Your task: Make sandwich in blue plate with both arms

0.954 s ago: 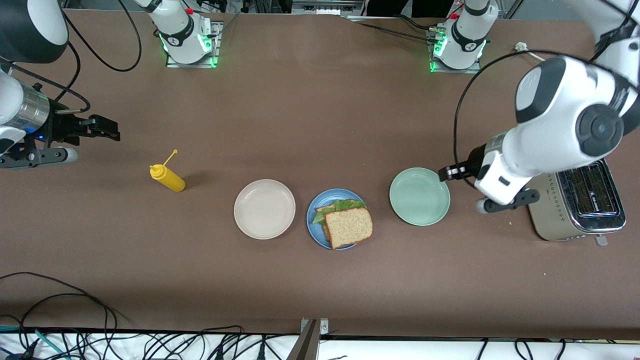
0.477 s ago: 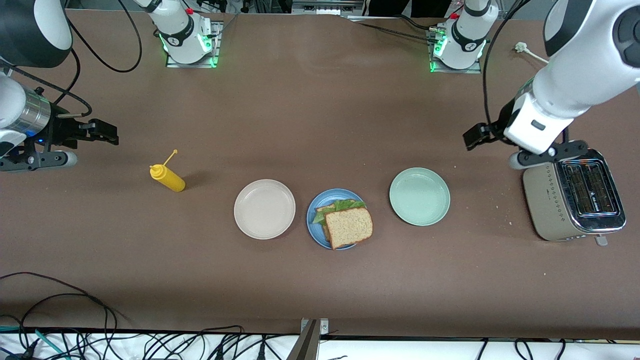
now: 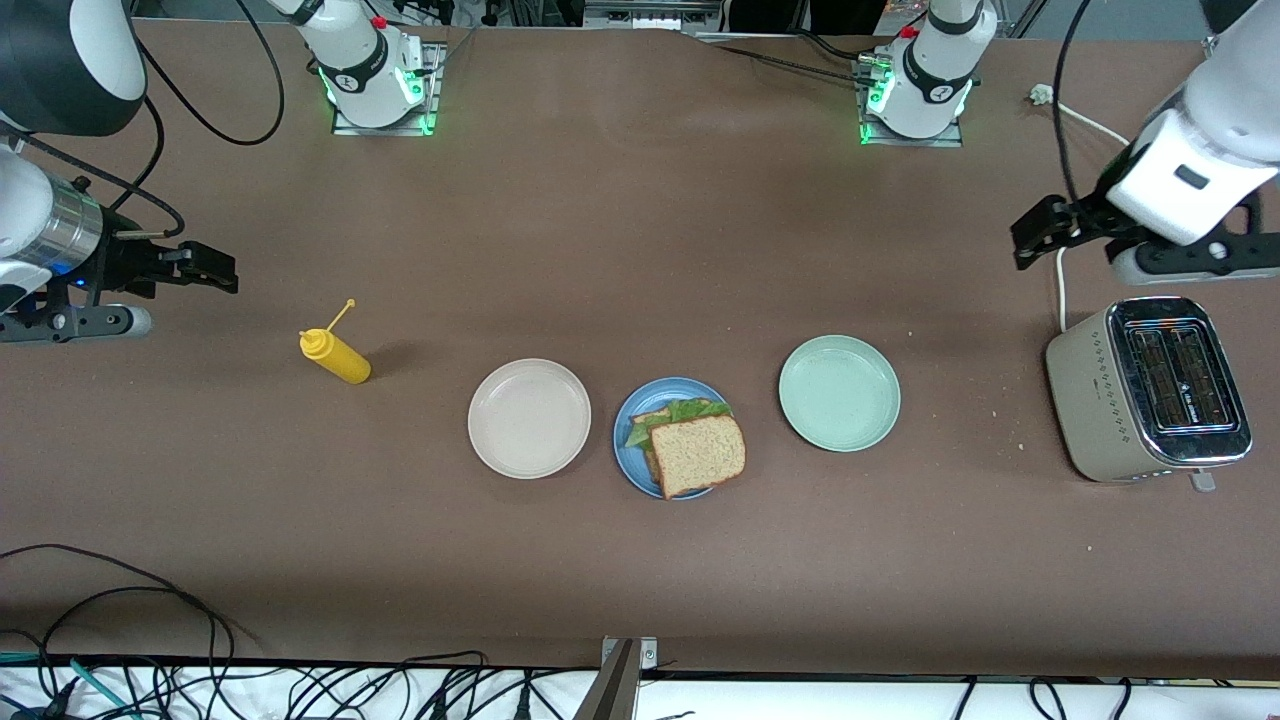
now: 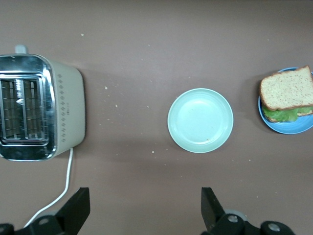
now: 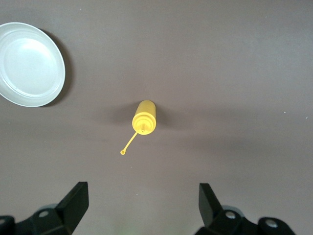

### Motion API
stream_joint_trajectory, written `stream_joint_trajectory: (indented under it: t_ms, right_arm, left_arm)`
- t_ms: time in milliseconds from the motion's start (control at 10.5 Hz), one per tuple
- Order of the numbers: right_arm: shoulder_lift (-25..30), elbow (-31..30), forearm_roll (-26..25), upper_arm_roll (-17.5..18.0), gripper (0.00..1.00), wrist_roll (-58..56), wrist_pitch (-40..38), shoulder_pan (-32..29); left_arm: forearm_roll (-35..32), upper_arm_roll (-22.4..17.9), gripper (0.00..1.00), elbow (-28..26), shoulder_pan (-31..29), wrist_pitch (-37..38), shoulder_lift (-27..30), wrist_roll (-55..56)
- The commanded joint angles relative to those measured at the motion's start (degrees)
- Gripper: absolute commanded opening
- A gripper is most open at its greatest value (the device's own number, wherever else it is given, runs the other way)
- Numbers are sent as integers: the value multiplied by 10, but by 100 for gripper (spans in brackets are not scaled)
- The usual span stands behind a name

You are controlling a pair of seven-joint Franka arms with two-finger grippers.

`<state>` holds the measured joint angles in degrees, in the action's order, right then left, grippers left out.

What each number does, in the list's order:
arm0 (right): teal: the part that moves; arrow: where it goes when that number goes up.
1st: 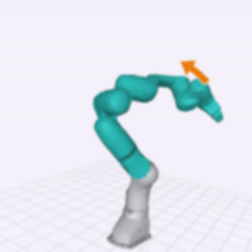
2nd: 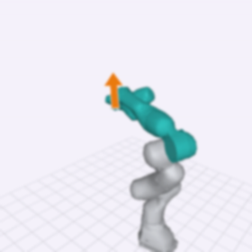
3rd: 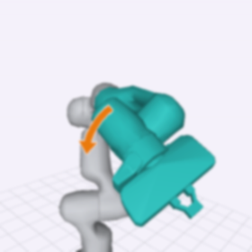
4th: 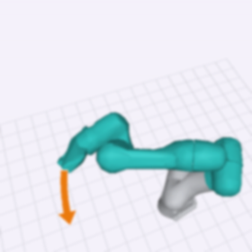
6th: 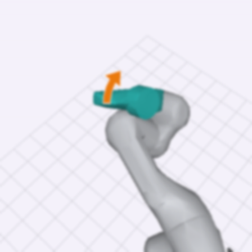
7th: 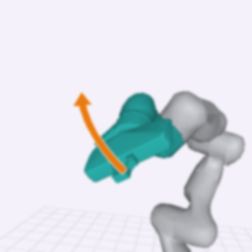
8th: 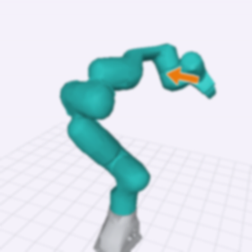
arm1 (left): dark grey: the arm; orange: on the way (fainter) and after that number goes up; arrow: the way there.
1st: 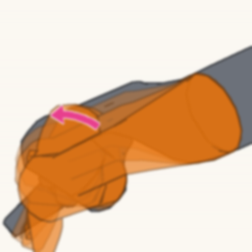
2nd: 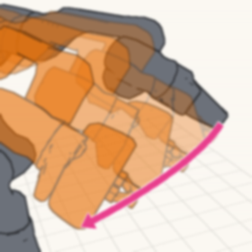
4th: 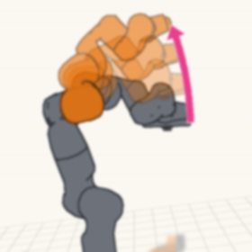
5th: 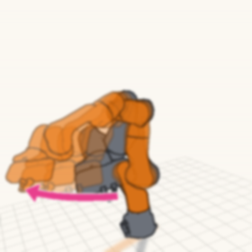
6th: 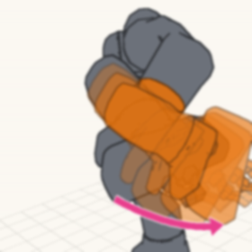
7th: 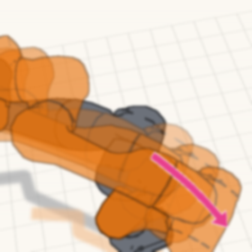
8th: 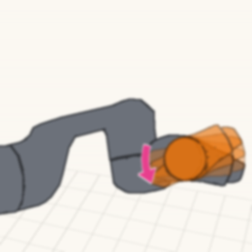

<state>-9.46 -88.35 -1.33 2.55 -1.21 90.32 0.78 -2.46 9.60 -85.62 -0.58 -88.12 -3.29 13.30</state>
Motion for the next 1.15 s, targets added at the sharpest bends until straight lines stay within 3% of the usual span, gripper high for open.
stream_joint_trajectory:
  t_ms: [0,191,1050]
  right_arm:
    - [0,7,-1,4,100,11,-2,0]
    - [-1,8,-1,4,100,11,0,-1]
    - [-5,9,5,4,100,11,3,-1]
  left_arm:
    - [-9,-37,100,-20,5,13,33,-34]
    - [-7,-65,100,-18,16,15,31,-42]
    - [-10,-75,100,32,3,51,24,-35]
